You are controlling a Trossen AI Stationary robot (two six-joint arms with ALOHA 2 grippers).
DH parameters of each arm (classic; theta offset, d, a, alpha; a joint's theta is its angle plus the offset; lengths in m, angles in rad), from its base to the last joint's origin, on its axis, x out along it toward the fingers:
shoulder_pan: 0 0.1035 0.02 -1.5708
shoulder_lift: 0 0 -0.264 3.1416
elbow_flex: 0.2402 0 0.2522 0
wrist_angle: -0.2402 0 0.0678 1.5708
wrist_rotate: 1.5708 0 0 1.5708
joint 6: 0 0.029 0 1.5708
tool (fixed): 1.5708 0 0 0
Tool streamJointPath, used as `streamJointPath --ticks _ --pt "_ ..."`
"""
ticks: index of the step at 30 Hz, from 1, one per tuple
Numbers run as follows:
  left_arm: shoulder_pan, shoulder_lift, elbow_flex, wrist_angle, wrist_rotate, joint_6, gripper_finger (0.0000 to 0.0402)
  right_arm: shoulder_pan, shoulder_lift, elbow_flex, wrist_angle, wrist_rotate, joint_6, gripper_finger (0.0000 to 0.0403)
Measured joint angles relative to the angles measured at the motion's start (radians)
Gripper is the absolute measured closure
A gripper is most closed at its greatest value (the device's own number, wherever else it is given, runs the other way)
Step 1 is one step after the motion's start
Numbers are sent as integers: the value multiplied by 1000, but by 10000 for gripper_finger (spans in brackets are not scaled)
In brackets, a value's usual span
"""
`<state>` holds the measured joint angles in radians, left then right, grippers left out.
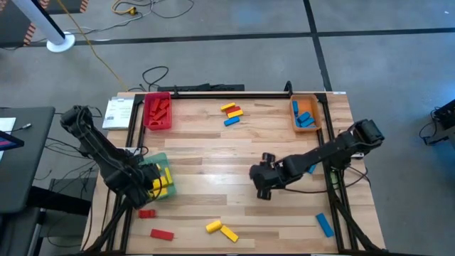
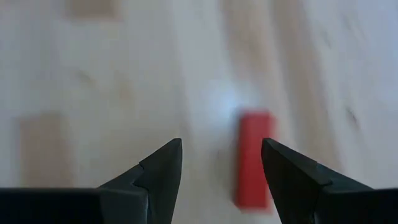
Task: Sort blocks
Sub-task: Put the yellow block into the green bin, then put the red block into the red bin
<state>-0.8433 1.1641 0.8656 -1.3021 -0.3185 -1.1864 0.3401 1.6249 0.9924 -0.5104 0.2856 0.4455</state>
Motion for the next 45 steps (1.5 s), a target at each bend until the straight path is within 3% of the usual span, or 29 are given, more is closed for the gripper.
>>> streamJointPath --ticks 4,10,16,21,30,34,45 --pt "0 -15 -21 44 0 10 266 -33 0 0 -139 33 74 168" --pt "0 -15 -39 108 0 30 260 -70 0 -23 -133 29 73 168" --pt "0 -15 -39 117 0 30 211 -95 0 -93 -18 -74 70 168" --pt "0 -15 -39 127 -8 57 174 -96 0 -137 26 -90 74 168" --pt "0 -15 5 212 -202 169 164 -101 0 -169 110 -113 71 171" --pt "6 -15 10 270 -286 240 164 -105 0 -169 130 -114 54 195" --pt "72 -15 10 453 -367 469 164 -134 0 -168 125 -131 47 285"
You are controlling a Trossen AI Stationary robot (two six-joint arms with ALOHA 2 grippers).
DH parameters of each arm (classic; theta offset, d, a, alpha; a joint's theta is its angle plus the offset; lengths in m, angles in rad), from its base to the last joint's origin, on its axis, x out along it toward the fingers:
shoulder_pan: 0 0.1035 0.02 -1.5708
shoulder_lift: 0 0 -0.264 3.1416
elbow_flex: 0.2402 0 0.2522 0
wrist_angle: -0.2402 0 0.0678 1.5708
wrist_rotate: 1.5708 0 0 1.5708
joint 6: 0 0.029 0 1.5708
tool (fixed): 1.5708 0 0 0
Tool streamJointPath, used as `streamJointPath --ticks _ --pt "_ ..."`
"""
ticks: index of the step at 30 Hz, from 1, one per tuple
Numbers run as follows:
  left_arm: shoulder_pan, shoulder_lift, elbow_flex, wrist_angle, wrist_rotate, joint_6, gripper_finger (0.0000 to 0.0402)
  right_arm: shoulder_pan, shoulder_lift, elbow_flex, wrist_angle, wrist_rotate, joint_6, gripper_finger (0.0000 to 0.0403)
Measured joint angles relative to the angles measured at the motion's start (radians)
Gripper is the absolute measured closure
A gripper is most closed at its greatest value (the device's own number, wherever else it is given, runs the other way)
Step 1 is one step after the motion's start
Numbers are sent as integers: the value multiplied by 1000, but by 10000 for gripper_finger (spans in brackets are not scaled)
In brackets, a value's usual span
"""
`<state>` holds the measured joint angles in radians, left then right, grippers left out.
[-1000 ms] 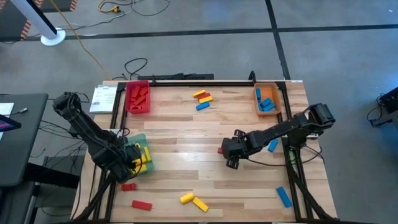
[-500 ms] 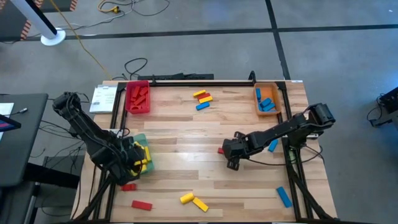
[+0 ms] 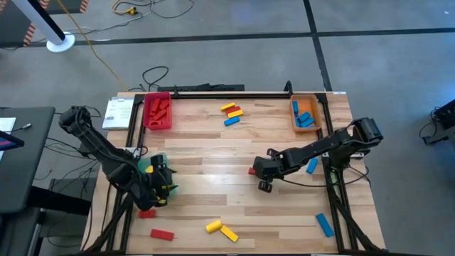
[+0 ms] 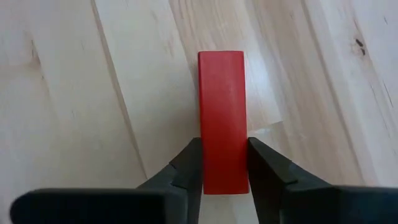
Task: Sort blocks
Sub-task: Put the red block into the red bin
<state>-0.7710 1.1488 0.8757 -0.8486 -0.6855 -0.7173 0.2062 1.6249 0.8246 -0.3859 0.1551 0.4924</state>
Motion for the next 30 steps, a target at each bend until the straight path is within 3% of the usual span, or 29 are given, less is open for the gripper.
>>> streamJointPath --ticks 7,19,23,30 --pt "29 0 0 13 -13 44 164 1 0 0 0 0 2 285" --pt "32 0 0 73 -25 89 164 3 0 0 5 0 4 173" --pt "34 0 0 147 -38 153 164 3 0 0 6 1 5 173" --pt "61 0 0 242 -41 249 164 3 0 0 6 4 5 209"
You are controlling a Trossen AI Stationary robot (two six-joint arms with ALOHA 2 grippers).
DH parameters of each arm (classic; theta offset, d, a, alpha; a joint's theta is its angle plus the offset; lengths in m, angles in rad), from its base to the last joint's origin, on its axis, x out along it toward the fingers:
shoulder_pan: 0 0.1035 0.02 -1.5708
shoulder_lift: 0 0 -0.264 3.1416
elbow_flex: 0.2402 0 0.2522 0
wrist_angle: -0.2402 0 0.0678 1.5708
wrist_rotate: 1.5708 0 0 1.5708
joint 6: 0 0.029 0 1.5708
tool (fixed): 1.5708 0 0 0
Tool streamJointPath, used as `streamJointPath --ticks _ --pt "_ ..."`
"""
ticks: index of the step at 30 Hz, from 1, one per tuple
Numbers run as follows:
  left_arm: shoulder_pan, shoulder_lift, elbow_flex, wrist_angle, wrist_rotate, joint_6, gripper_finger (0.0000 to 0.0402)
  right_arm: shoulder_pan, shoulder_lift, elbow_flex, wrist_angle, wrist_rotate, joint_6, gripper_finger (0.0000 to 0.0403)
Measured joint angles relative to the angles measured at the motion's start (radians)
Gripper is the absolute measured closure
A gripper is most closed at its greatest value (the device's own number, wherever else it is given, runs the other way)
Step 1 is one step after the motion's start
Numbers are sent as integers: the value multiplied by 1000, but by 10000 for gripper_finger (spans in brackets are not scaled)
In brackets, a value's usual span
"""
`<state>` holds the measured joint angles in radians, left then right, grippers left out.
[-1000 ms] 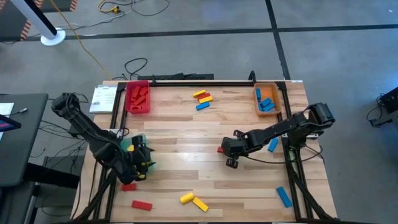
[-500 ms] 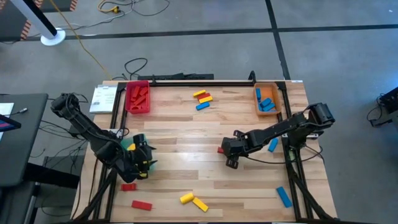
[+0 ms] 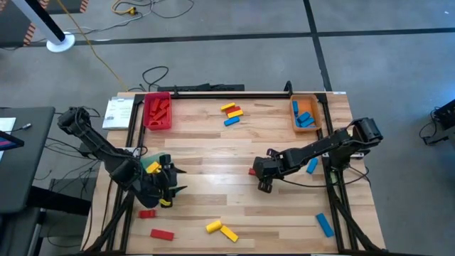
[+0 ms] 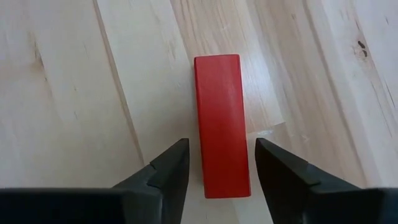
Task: Sort blocks
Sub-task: Put the red block into the red bin
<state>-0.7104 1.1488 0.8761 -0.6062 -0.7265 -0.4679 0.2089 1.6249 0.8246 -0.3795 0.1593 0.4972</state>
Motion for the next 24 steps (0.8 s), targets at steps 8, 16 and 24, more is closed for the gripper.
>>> streamJointPath --ticks 8,16,24 --pt "27 0 0 70 1 79 164 7 86 5 38 12 -1 238" --pt "41 0 0 92 2 109 164 37 115 45 -8 33 -10 250" --pt "110 28 0 187 3 179 164 80 39 106 38 36 -109 327"
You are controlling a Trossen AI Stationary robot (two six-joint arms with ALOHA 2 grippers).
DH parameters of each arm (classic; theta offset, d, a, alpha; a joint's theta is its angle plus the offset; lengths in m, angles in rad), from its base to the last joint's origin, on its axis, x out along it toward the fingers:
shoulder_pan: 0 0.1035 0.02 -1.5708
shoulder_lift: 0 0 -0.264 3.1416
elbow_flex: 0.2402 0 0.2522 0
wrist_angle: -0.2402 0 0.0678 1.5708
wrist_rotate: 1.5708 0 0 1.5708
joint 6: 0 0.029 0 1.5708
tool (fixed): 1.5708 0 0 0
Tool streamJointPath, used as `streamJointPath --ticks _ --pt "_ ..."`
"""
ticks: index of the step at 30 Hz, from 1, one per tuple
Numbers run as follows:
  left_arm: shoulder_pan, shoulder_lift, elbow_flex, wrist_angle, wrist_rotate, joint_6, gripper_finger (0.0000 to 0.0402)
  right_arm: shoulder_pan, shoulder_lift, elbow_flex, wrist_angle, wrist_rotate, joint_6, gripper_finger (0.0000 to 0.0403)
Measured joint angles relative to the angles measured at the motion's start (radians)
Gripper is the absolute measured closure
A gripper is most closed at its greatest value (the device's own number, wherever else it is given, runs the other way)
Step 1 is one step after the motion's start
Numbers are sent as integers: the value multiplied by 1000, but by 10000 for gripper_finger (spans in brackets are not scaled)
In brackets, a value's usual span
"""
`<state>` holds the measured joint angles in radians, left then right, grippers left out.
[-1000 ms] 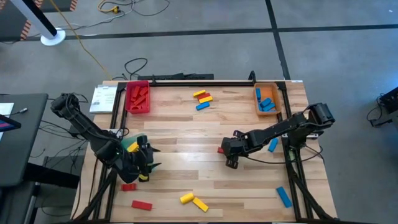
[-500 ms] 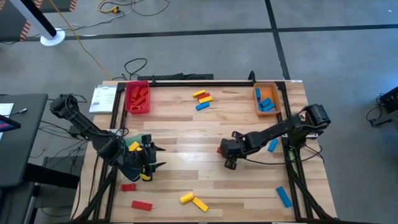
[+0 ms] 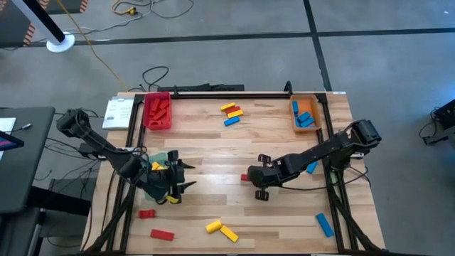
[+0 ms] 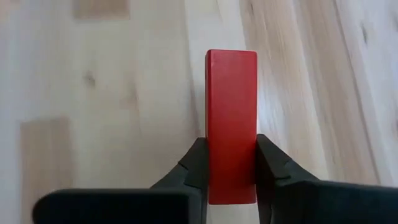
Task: Sort blocks
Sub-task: Put the red block into the red bin
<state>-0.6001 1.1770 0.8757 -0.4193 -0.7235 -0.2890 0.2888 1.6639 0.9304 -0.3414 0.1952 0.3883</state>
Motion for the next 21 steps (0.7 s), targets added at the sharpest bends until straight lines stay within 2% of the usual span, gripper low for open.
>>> streamJointPath --ticks 9,17,21 --pt "85 90 0 176 2 164 164 36 -2 47 141 8 -107 322" --pt "98 209 0 394 20 557 164 43 -3 84 198 10 -155 320" --pt "98 255 0 467 20 700 164 43 -3 95 217 -15 -162 319"
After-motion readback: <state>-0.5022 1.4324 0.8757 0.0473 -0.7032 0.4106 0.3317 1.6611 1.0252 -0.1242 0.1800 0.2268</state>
